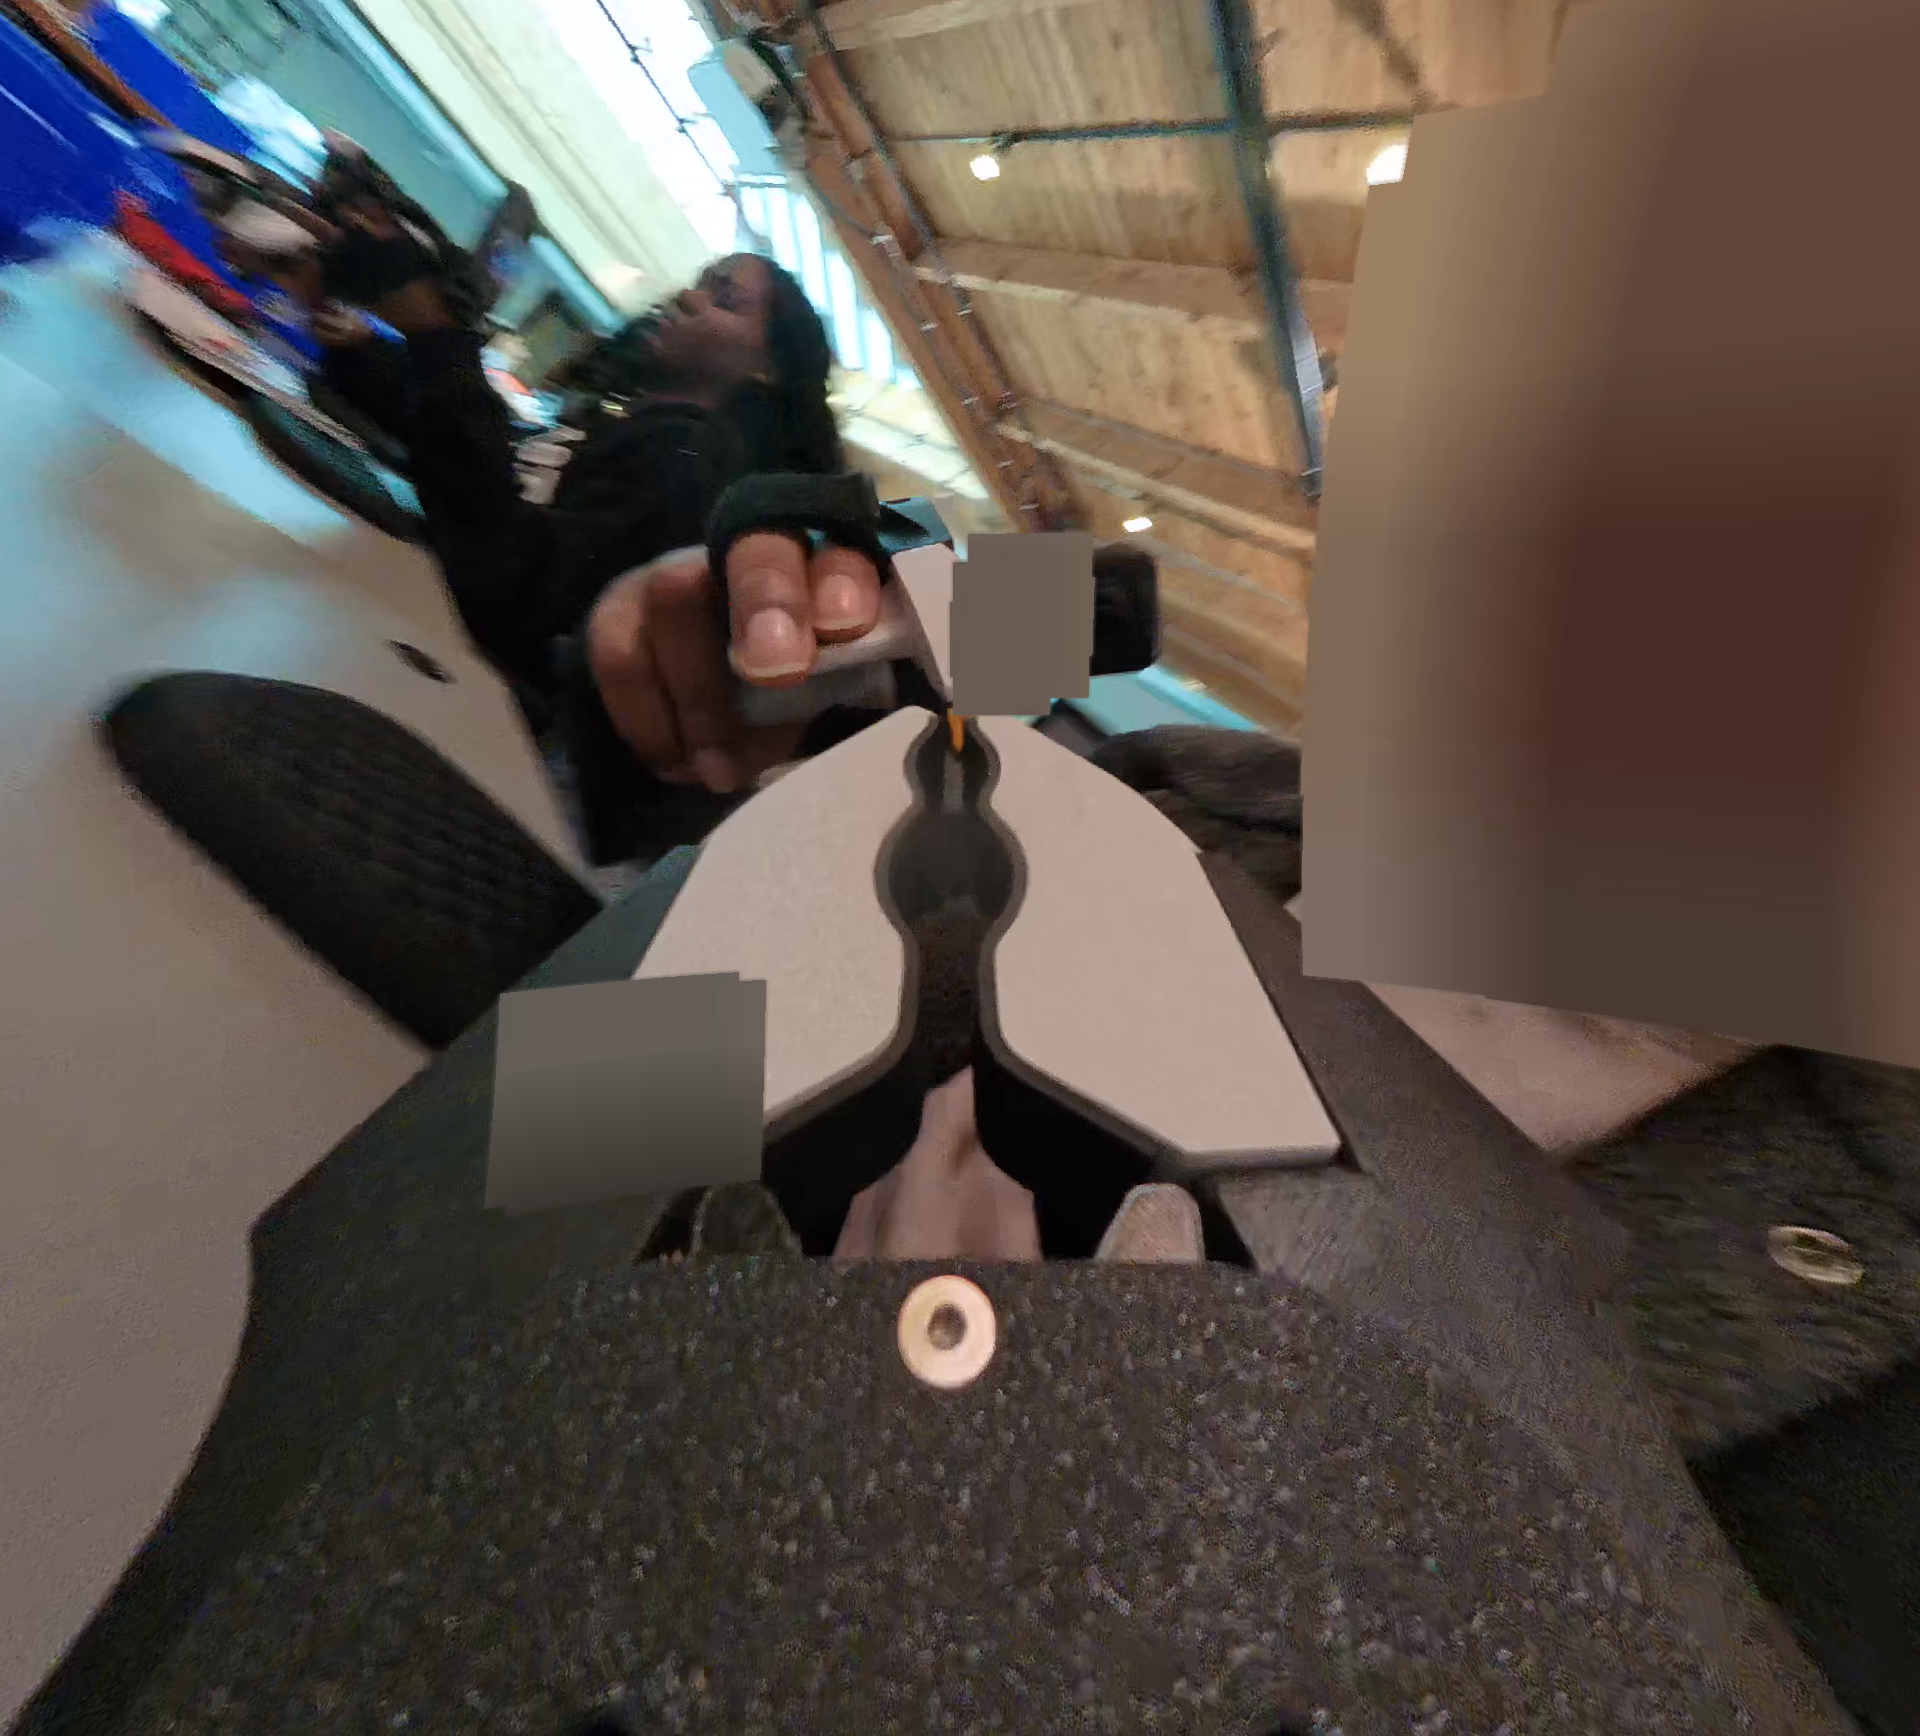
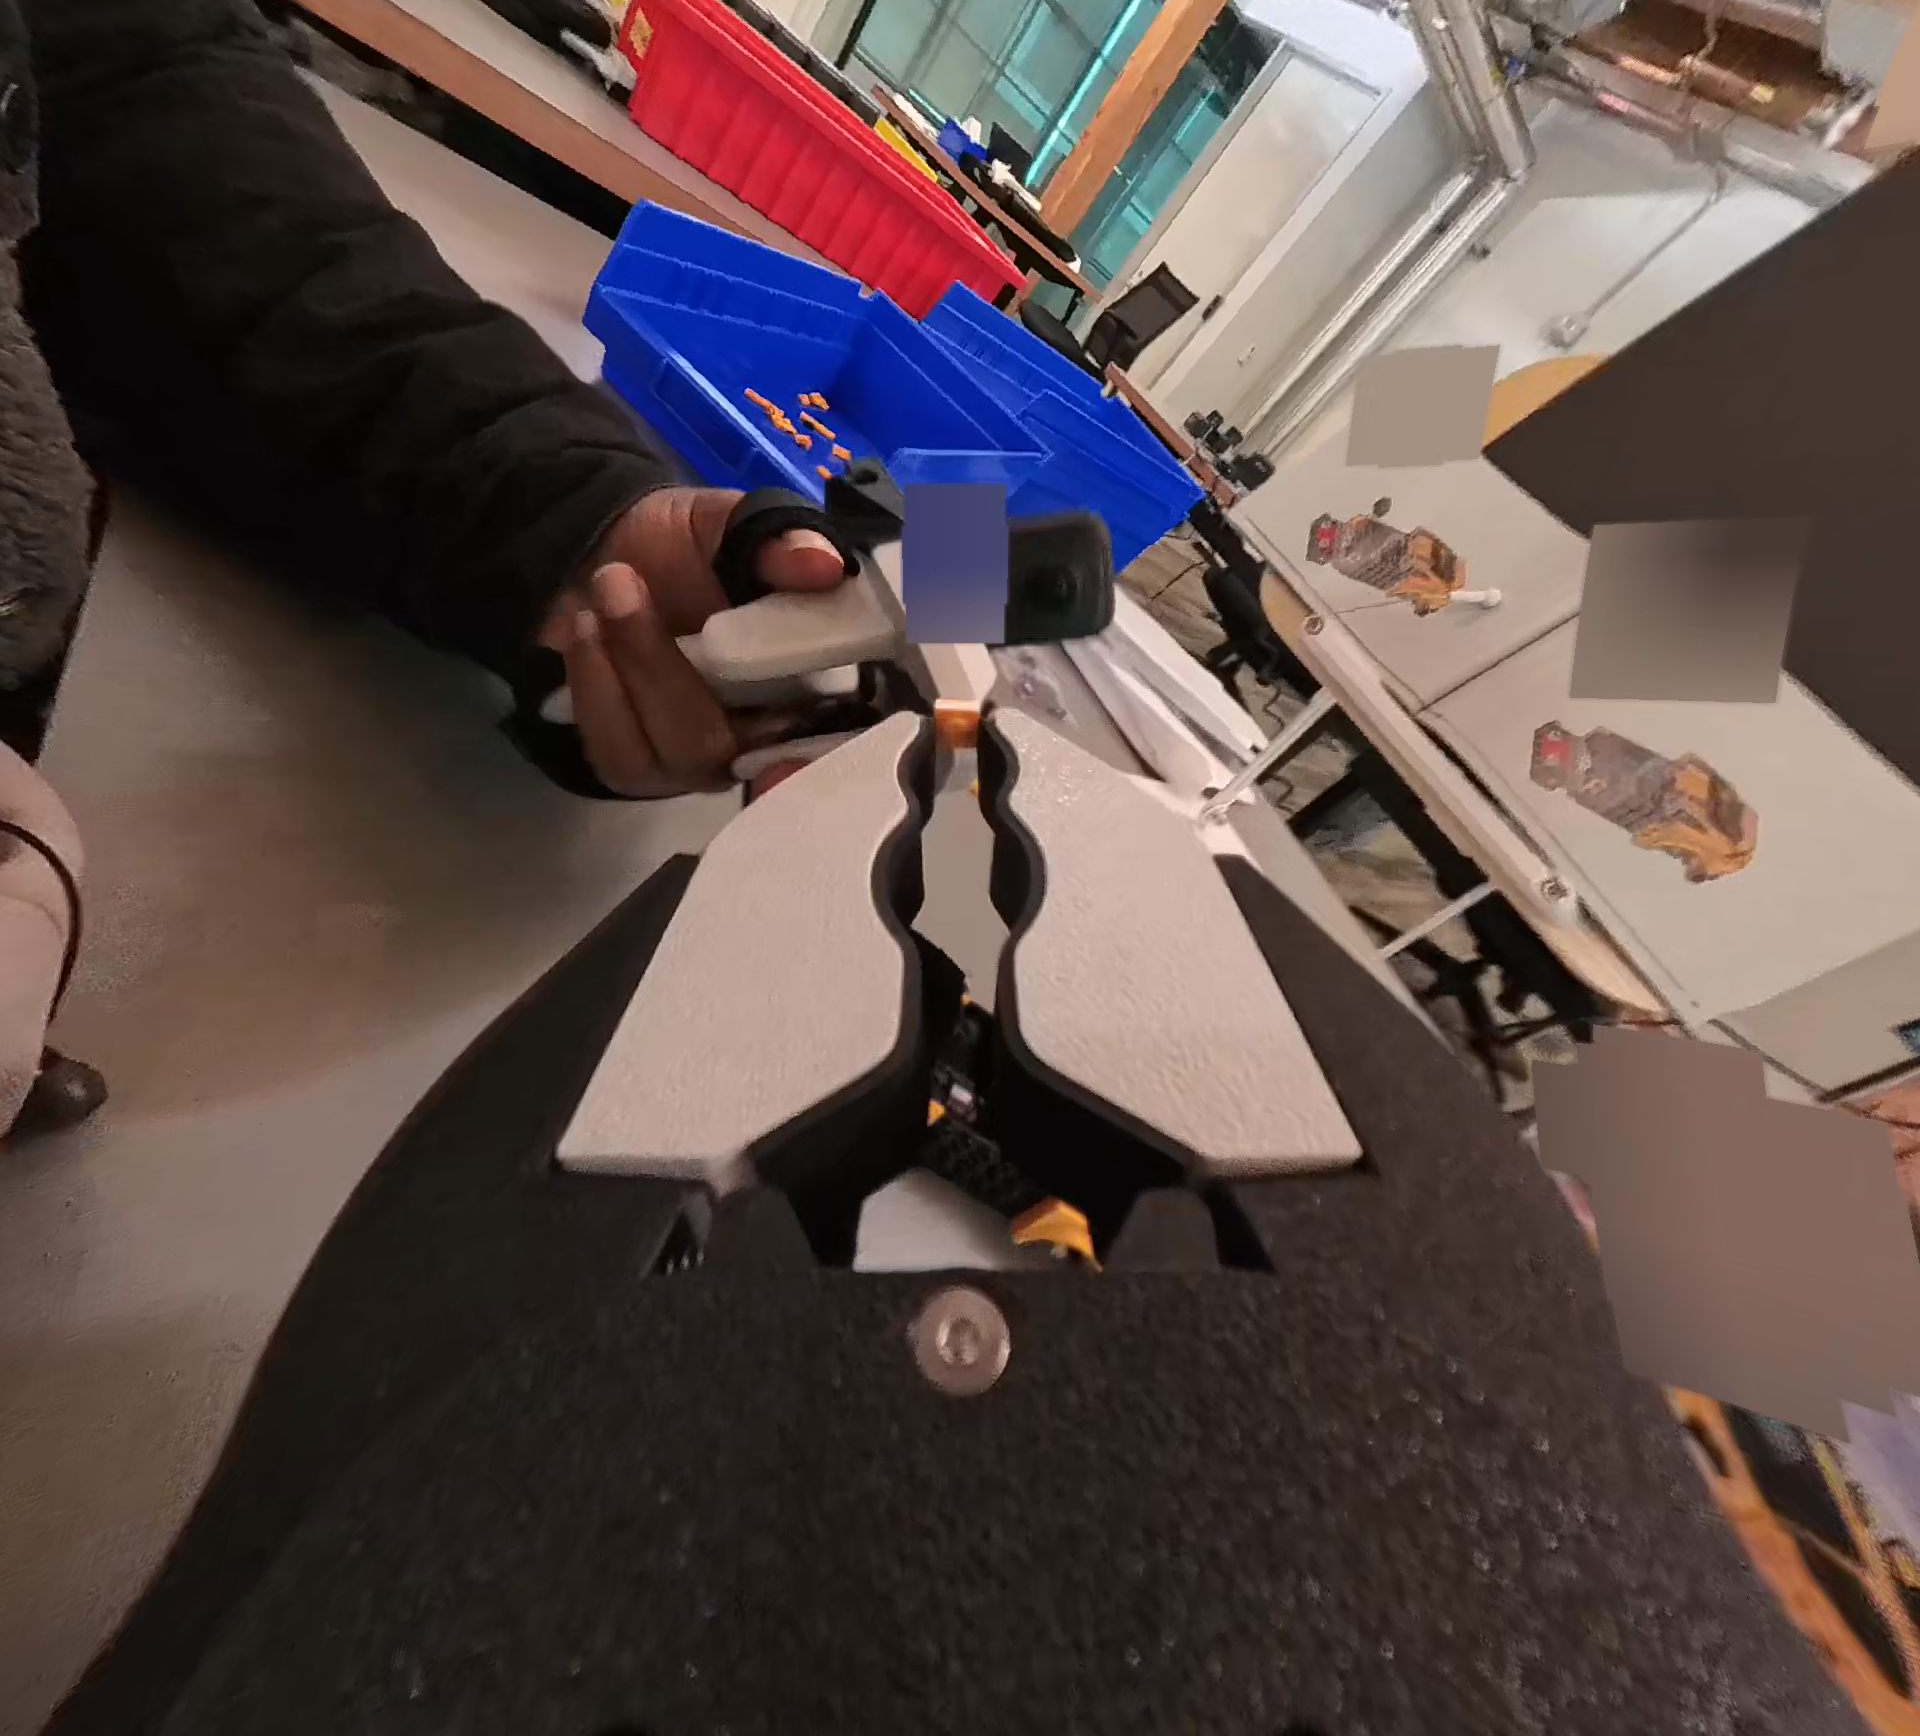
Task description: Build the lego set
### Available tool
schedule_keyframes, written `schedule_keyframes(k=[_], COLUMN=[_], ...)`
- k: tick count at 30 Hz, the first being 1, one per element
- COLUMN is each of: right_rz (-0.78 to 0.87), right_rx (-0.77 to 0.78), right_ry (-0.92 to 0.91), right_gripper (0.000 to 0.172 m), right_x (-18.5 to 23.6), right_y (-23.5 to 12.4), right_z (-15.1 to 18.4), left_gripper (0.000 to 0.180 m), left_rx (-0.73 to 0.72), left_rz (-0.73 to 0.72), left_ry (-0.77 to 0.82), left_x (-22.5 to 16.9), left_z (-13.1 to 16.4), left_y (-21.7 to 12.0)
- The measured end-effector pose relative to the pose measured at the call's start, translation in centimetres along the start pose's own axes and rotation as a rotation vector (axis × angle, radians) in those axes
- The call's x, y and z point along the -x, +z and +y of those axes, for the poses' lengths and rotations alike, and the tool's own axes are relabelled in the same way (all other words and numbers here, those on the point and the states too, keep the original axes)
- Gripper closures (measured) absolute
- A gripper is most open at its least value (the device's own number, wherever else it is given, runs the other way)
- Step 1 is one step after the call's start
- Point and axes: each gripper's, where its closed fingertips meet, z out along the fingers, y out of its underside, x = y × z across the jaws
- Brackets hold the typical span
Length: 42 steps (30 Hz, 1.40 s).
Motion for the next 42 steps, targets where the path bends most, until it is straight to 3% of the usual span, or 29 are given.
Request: schedule_keyframes(k=[4, 7, 10, 15, 19, 23, 27, 31, 42], right_rz=[0.012, 0.017, 0.008, -0.049, -0.15, -0.199, -0.211, -0.214, -0.195], right_rx=[0.062, 0.143, 0.22, 0.278, 0.326, 0.356, 0.377, 0.347, 0.306], right_ry=[0.18, 0.301, 0.358, 0.421, 0.466, 0.509, 0.507, 0.533, 0.567], right_gripper=[0.164, 0.165, 0.164, 0.164, 0.164, 0.164, 0.164, 0.164, 0.164], right_x=[-2.5, -3.8, -4.2, -3.7, -2.6, -2.2, -1.9, -2.1, -2.7], right_y=[-1.7, -3.0, -3.4, -3.0, -2.7, -2.6, -2.4, -2.4, -2.6], right_z=[3.4, 7.0, 10.1, 12.9, 13.9, 14.3, 14.6, 14.4, 14.2], left_gripper=[0.152, 0.139, 0.13, 0.105, 0.075, 0.057, 0.051, 0.053, 0.069], left_rx=[0.138, 0.408, 0.733, 1.081, 1.475, 1.747, 1.854, 1.849, 1.629], left_rz=[-0.39, -0.717, -0.935, -0.881, -0.782, -0.679, -0.626, -0.613, -0.722], left_ry=[0.344, 0.585, 0.743, 0.88, 0.948, 0.919, 0.835, 0.743, 0.65], left_x=[3.4, 7.6, 11.5, 14.5, 17.1, 19.0, 19.7, 19.7, 19.4], left_z=[-2.2, -2.7, -3.1, -3.5, -3.1, -2.5, -2.2, -1.6, -1.8], left_y=[-3.1, -6.9, -10.7, -9.4, -8.5, -8.6, -9.1, -9.3, -9.6])
